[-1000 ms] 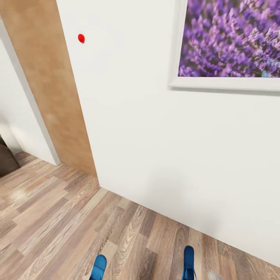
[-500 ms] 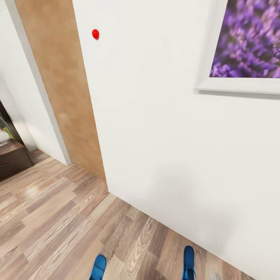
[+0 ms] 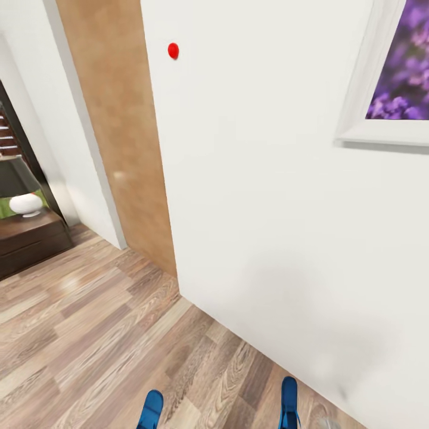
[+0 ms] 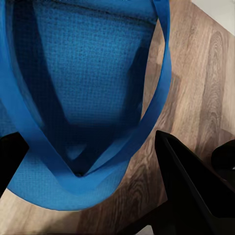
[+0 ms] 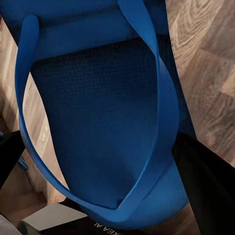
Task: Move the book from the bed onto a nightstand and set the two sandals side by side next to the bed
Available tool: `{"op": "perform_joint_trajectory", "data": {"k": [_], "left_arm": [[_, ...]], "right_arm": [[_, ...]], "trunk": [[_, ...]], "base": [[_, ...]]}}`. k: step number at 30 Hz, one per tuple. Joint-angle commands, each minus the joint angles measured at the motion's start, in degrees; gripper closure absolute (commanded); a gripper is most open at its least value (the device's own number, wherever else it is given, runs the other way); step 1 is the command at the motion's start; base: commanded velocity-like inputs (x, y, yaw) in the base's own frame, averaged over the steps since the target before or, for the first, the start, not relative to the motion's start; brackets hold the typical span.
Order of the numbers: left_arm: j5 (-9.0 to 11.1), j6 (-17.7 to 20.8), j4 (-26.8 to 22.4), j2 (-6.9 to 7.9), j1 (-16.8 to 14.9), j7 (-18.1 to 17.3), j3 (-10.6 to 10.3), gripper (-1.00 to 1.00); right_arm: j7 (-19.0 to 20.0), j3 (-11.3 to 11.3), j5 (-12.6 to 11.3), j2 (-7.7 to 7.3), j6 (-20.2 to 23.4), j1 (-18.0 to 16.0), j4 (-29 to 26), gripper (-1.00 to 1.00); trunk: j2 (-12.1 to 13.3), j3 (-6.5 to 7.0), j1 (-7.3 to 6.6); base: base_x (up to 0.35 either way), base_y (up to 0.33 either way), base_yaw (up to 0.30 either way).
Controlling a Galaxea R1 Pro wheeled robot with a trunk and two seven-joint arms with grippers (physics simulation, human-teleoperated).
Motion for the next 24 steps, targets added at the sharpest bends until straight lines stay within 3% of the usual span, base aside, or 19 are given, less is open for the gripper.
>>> {"op": "perform_joint_trajectory", "data": {"k": [1,24], "left_arm": [[-0.68,-0.38,0.05,0.00,-0.04,0.10,0.52,1.00],[-0.67,-0.41,0.03,0.00,-0.04,0.10,0.52,1.00]], "right_arm": [[0.23,-0.48,0.26,0.02,0.53,-0.03,-0.07,1.00],[0.21,-0.48,0.34,0.11,0.53,-0.03,-0.07,1.00]], "trunk": [[-0.02,-0.05,-0.01],[-0.02,-0.05,-0.01]], "base": [[0.001,0.000,0.197],[0.000,0.000,0.196]]}}
